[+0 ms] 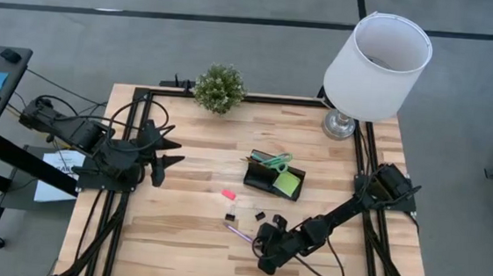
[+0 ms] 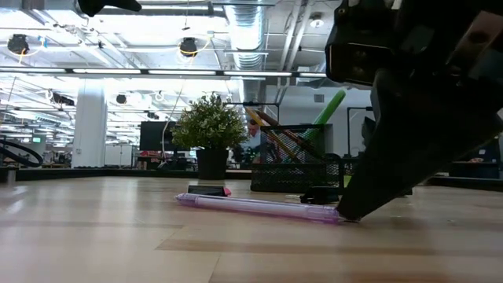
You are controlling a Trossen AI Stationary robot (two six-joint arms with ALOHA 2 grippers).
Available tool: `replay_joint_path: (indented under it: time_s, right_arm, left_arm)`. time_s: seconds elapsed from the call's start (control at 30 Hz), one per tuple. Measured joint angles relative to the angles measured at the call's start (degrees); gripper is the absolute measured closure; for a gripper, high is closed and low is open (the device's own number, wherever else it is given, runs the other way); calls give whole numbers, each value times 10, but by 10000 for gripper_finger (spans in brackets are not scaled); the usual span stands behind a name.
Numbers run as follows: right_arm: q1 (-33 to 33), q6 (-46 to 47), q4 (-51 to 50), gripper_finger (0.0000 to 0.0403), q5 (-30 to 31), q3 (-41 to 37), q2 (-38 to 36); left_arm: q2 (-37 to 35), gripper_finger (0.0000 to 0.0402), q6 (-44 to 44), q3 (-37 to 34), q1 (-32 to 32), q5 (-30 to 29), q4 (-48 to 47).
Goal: Pick and place office supplies into organizer
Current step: Put the purple ballpen on the black desk organizer
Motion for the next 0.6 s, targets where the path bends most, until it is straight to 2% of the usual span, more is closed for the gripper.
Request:
replay_joint_path:
  time_s: [0.33, 0.6]
  right_arm:
    - [-13, -6, -35, 390, -9, 2, -1]
    - [-28, -30, -35, 391, -32, 2, -2]
  left_arm:
    - [0, 228, -3, 0, 0, -5, 0]
    - [25, 228, -46, 0, 0, -10, 20]
